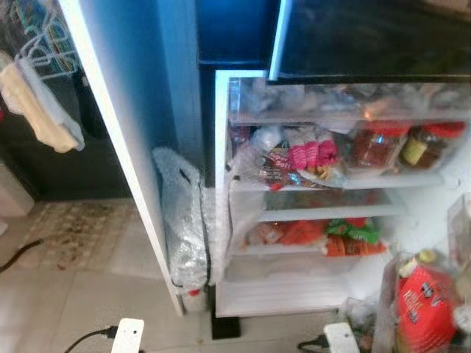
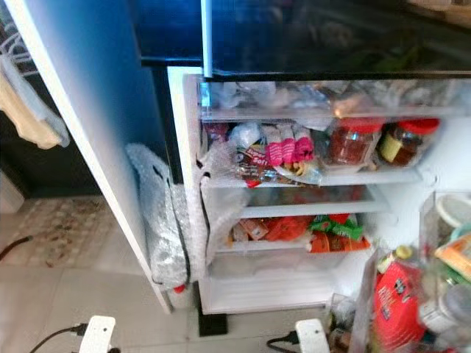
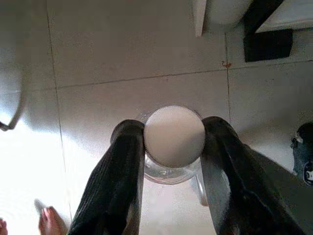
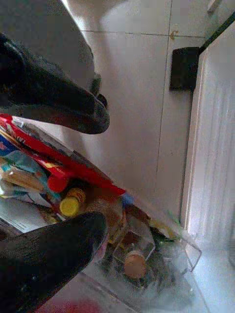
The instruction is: Restocking fridge
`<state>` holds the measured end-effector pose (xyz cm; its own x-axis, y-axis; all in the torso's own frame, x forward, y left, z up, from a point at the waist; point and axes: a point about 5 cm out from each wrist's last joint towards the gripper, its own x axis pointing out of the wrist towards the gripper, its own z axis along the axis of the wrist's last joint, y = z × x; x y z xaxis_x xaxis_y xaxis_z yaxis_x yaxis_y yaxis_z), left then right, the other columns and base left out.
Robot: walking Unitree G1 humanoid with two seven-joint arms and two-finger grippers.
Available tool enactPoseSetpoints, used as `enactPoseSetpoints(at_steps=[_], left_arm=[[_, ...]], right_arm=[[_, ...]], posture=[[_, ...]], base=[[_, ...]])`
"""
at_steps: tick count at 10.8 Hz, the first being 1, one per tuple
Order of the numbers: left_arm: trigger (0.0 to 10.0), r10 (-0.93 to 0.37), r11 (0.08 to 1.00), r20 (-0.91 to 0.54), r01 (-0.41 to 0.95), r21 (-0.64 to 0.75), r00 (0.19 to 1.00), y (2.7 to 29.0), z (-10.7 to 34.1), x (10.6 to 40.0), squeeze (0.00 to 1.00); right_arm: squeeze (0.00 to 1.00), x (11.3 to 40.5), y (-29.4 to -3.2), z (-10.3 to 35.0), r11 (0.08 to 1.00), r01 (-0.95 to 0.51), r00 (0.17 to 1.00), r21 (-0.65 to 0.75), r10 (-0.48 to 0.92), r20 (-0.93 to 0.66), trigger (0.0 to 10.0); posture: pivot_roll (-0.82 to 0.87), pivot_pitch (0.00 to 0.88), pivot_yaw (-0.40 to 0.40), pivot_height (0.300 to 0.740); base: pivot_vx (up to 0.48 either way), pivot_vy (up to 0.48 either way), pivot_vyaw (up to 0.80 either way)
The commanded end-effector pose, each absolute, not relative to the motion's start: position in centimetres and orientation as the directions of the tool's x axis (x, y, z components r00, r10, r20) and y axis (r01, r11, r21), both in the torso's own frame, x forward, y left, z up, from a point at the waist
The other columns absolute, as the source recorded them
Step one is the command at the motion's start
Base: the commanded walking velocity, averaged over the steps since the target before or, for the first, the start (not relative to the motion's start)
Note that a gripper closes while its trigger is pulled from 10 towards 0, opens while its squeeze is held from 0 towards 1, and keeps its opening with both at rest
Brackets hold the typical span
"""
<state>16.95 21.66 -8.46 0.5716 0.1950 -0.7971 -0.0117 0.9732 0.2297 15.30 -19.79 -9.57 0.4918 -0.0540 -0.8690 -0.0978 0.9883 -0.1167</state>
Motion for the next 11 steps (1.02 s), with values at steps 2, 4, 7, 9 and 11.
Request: enactPoseSetpoints(at_steps=[2,4,7,9,11], left_arm=[[10.0,0.21,0.968,-0.806,-0.002,0.25,0.554,22.31,-8.57,16.45,0.0],[10.0,0.209,0.968,-0.806,0.0,0.251,0.554,22.31,-8.57,16.45,0.0],[10.0,0.207,0.968,-0.806,0.002,0.251,0.555,22.35,-8.56,16.44,0.0],[10.0,0.205,0.968,-0.807,0.006,0.25,0.554,22.34,-8.58,16.42,0.0],[10.0,0.204,0.969,-0.807,0.006,0.249,0.554,22.34,-8.58,16.41,0.0]], right_arm=[[0.0,15.06,-19.12,-9.76,0.989,-0.106,0.482,-0.099,-0.036,-0.875,10.0],[0.0,15.06,-19.11,-9.77,0.99,-0.106,0.482,-0.097,-0.035,-0.876,10.0],[0.0,15.06,-19.07,-9.77,0.99,-0.104,0.482,-0.097,-0.035,-0.875,10.0],[0.0,15.03,-19.08,-9.78,0.99,-0.102,0.482,-0.098,-0.037,-0.875,10.0],[0.0,15.02,-19.08,-9.78,0.99,-0.1,0.482,-0.098,-0.038,-0.876,10.0]], posture=[[-0.06,0.028,-0.047,0.74],[-0.06,0.028,-0.046,0.74],[-0.06,0.025,-0.045,0.74],[-0.06,0.025,-0.044,0.74],[-0.06,0.025,-0.045,0.74]], base=[[0.0,0.0,0.0],[0.0,0.0,0.0],[0.0,0.0,0.0],[0.0,0.0,0.0],[0.0,0.0,0.0]])
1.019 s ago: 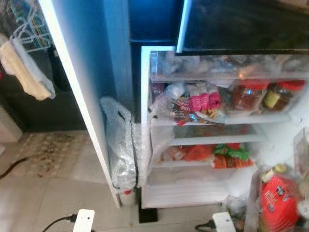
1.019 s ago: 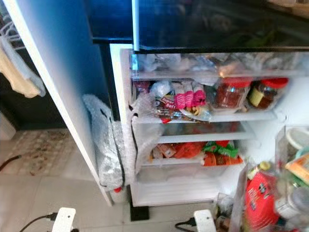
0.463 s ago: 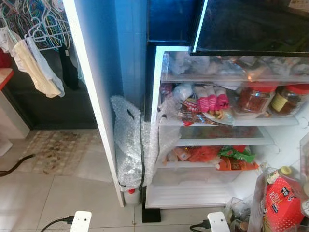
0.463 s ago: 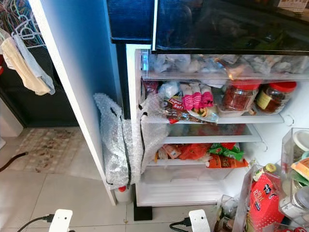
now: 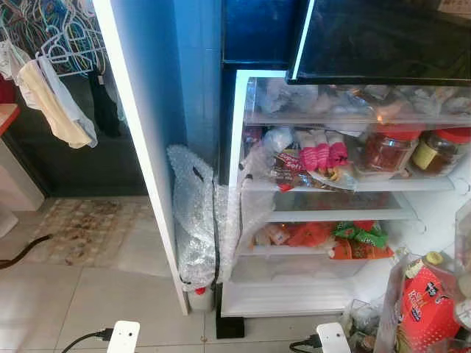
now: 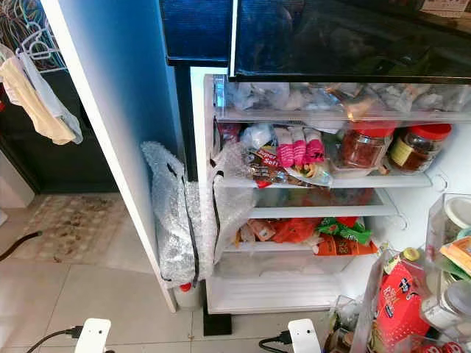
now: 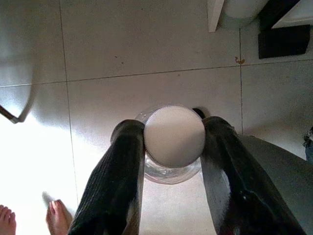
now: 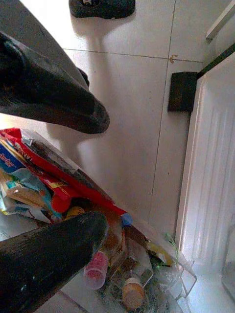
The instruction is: Restocking fridge
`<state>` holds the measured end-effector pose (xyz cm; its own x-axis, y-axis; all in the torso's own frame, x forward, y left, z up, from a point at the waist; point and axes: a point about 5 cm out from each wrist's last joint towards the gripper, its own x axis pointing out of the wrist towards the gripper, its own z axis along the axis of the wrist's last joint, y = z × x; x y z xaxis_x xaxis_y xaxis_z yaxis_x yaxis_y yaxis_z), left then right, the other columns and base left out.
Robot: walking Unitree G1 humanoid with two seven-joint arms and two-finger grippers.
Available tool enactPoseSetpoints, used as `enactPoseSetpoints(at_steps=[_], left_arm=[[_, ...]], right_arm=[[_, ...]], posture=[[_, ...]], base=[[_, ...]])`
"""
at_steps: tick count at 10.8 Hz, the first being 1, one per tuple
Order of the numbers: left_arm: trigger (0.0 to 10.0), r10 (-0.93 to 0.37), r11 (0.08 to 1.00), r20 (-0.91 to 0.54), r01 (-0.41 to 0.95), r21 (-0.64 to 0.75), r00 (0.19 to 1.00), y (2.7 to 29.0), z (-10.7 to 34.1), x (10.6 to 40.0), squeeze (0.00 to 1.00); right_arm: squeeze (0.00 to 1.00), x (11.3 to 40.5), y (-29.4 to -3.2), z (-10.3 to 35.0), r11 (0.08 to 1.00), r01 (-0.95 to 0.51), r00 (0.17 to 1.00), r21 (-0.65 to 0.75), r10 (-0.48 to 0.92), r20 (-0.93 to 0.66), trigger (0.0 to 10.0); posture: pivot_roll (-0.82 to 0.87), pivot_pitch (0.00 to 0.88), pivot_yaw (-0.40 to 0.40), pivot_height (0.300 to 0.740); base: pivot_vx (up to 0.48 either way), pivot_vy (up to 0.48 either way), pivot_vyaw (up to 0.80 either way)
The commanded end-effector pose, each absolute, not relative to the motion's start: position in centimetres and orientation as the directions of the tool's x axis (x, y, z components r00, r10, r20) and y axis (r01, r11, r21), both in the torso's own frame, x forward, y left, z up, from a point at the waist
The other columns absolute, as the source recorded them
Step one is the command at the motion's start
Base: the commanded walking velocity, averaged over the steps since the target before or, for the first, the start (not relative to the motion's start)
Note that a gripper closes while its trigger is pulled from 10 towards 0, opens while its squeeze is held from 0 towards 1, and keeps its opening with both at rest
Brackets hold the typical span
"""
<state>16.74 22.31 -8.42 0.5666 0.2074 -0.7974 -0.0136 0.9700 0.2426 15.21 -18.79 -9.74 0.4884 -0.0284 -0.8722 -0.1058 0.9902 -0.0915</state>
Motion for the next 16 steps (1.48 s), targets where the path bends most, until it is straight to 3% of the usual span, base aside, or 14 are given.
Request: enactPoseSetpoints(at_steps=[1,10,16], left_arm=[[10.0,0.204,0.969,-0.807,0.006,0.249,0.554,22.34,-8.57,16.42,0.0],[10.0,0.204,0.968,-0.807,0.007,0.25,0.554,22.35,-8.57,16.42,0.0],[10.0,0.204,0.968,-0.805,0.009,0.251,0.557,22.32,-8.56,16.44,0.0]], right_arm=[[0.0,15.03,-19.09,-9.78,0.99,-0.1,0.482,-0.099,-0.039,-0.876,10.0],[0.0,15.04,-19.07,-9.78,0.99,-0.103,0.482,-0.098,-0.036,-0.875,10.0],[0.0,15.04,-19.09,-9.77,0.99,-0.105,0.483,-0.098,-0.035,-0.875,10.0]], posture=[[-0.06,0.025,-0.045,0.74],[-0.06,0.023,-0.044,0.74],[-0.06,0.021,-0.046,0.74]], base=[[0.0,0.0,0.0],[0.0,0.0,0.0],[0.0,-0.268,0.0]])
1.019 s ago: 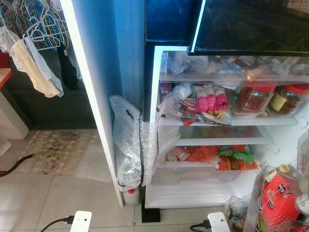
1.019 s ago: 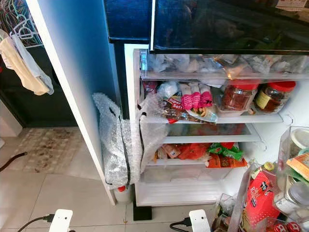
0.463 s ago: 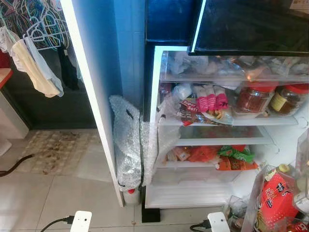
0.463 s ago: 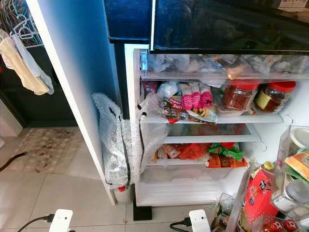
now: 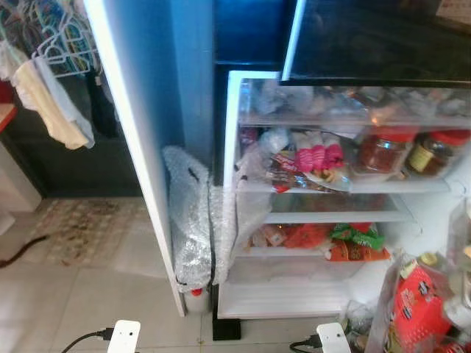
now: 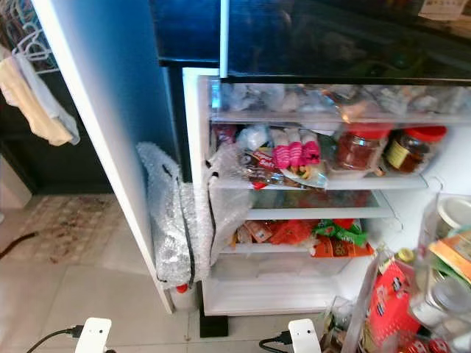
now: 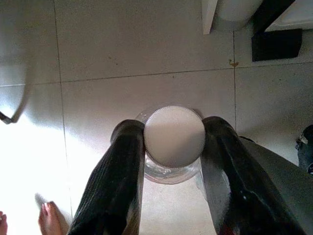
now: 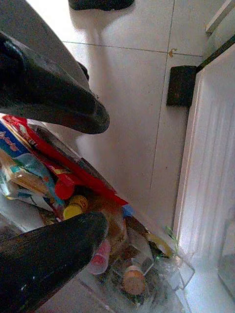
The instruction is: Restocking fridge
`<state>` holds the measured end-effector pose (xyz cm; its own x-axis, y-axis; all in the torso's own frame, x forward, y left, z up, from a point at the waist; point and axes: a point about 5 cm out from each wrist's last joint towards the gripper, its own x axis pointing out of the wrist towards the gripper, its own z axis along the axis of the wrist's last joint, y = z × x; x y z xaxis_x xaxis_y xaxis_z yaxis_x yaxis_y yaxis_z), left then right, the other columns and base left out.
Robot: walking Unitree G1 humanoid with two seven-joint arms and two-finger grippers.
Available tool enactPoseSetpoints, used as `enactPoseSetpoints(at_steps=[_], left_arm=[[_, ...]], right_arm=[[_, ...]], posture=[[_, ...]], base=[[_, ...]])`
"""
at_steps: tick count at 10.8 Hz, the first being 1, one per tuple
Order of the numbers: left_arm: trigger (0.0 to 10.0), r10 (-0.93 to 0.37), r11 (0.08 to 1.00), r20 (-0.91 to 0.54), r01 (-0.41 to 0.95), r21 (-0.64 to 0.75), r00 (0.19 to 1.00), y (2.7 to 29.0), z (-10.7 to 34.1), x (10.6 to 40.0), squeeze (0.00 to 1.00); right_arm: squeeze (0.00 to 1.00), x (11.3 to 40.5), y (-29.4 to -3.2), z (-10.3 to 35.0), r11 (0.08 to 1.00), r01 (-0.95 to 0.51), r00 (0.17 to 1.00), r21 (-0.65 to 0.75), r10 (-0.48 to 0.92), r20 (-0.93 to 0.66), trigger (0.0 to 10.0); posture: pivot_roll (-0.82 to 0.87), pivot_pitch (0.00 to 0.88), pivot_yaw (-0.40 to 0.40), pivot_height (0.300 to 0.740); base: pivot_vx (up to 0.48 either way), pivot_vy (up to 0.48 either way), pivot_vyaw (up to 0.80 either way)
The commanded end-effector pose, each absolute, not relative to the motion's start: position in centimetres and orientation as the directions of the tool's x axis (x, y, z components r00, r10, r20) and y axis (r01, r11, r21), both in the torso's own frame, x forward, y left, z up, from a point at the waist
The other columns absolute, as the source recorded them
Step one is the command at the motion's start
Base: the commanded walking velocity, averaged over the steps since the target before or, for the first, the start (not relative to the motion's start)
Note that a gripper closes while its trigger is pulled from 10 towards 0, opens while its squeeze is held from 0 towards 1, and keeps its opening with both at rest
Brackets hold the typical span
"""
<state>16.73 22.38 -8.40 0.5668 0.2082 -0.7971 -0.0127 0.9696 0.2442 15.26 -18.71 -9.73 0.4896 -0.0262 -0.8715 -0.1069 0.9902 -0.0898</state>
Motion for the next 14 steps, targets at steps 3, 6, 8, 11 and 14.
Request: enactPoseSetpoints(at_steps=[3,6,8,11,14], left_arm=[[10.0,0.204,0.968,-0.806,0.005,0.25,0.556,22.32,-8.57,16.42,0.0],[10.0,0.204,0.968,-0.805,0.006,0.249,0.557,22.31,-8.57,16.44,0.0],[10.0,0.205,0.969,-0.805,0.002,0.248,0.556,22.32,-8.57,16.42,0.0],[10.0,0.205,0.969,-0.805,0.002,0.248,0.557,22.31,-8.57,16.44,0.0],[10.0,0.204,0.97,-0.805,-0.002,0.244,0.557,22.27,-8.59,16.39,0.0]], right_arm=[[0.0,15.04,-19.09,-9.77,0.989,-0.107,0.482,-0.098,-0.034,-0.875,10.0],[0.0,15.05,-19.1,-9.77,0.989,-0.108,0.482,-0.098,-0.034,-0.875,10.0],[0.0,15.05,-19.09,-9.77,0.989,-0.112,0.482,-0.098,-0.032,-0.876,10.0],[0.0,15.07,-19.09,-9.76,0.989,-0.115,0.482,-0.096,-0.029,-0.875,10.0],[0.0,15.03,-19.1,-9.77,0.988,-0.118,0.481,-0.096,-0.028,-0.876,10.0]], posture=[[-0.06,0.021,-0.046,0.74],[-0.06,0.023,-0.046,0.74],[-0.06,0.024,-0.047,0.74],[-0.06,0.024,-0.047,0.74],[-0.06,0.024,-0.046,0.74]], base=[[0.0,-0.289,0.0],[0.0,-0.294,0.0],[0.0,-0.294,0.0],[0.0,-0.285,0.0],[0.0,0.0,0.0]])
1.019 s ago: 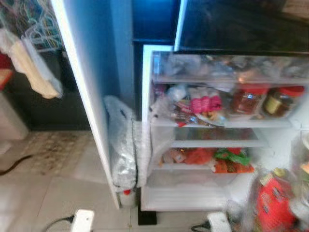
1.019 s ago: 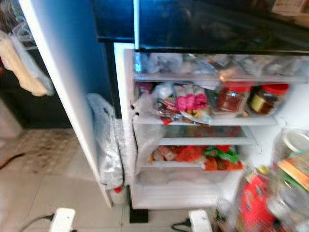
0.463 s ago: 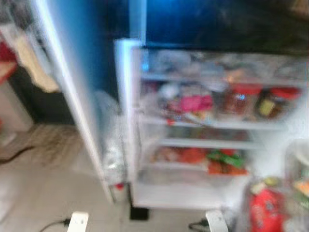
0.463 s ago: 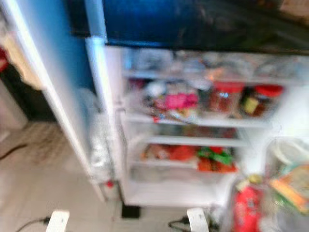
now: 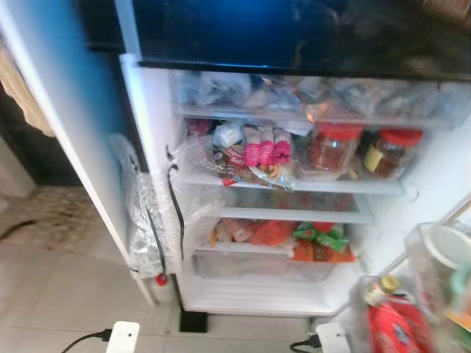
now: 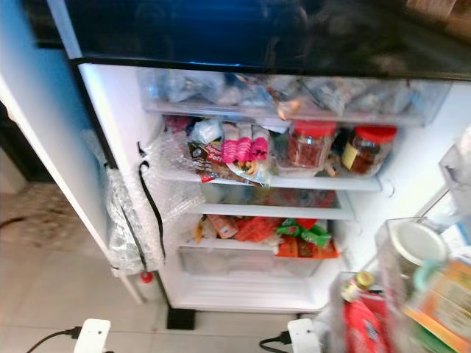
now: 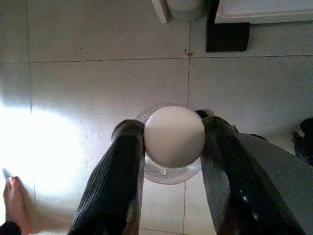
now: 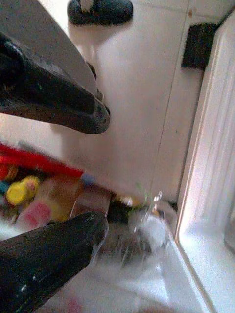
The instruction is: Restocking fridge
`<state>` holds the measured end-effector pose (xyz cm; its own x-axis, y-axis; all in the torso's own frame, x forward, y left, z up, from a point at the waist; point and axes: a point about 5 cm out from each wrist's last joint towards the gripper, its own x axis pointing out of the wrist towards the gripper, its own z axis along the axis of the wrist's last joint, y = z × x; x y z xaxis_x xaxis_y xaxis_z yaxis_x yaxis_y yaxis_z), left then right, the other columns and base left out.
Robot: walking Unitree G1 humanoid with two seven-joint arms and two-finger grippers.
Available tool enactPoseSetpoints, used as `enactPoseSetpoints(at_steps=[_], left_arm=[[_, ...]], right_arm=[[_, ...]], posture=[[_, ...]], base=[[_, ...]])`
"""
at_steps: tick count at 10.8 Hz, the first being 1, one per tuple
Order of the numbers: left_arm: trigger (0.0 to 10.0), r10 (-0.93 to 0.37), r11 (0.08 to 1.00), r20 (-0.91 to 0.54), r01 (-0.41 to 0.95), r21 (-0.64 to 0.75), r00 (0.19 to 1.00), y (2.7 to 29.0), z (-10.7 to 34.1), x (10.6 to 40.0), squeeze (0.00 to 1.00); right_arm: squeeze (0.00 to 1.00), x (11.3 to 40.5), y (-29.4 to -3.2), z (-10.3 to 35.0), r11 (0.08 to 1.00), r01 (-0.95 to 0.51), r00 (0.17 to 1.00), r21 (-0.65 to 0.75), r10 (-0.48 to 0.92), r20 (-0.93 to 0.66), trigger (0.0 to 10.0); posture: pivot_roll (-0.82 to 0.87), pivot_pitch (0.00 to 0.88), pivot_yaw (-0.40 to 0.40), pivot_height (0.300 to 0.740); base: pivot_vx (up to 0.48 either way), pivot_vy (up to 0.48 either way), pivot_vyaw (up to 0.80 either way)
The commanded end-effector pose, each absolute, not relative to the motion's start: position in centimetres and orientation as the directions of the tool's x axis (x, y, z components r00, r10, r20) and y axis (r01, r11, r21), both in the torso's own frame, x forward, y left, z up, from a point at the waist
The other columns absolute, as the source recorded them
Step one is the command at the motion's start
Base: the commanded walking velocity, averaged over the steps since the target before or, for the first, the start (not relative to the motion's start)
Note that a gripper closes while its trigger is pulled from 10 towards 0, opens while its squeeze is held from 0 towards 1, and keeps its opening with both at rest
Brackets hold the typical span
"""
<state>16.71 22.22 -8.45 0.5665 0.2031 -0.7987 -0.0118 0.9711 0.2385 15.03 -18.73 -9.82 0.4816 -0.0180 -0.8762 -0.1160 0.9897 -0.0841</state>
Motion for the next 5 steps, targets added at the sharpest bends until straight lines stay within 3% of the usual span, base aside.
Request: enactPoseSetpoints(at_steps=[1,5], left_arm=[[10.0,0.203,0.97,-0.804,-0.001,0.244,0.559,22.27,-8.59,16.38,0.0],[10.0,0.201,0.971,-0.796,-0.008,0.239,0.571,22.26,-8.54,16.41,0.0]], right_arm=[[0.0,15.01,-19.11,-9.78,0.988,-0.119,0.481,-0.095,-0.026,-0.877,10.0],[0.0,14.96,-19.1,-9.8,0.988,-0.121,0.479,-0.093,-0.024,-0.877,10.0]], posture=[[-0.06,0.025,-0.046,0.74],[-0.06,0.027,-0.046,0.74]], base=[[0.0,0.0,0.0],[0.0,0.0,0.0]])
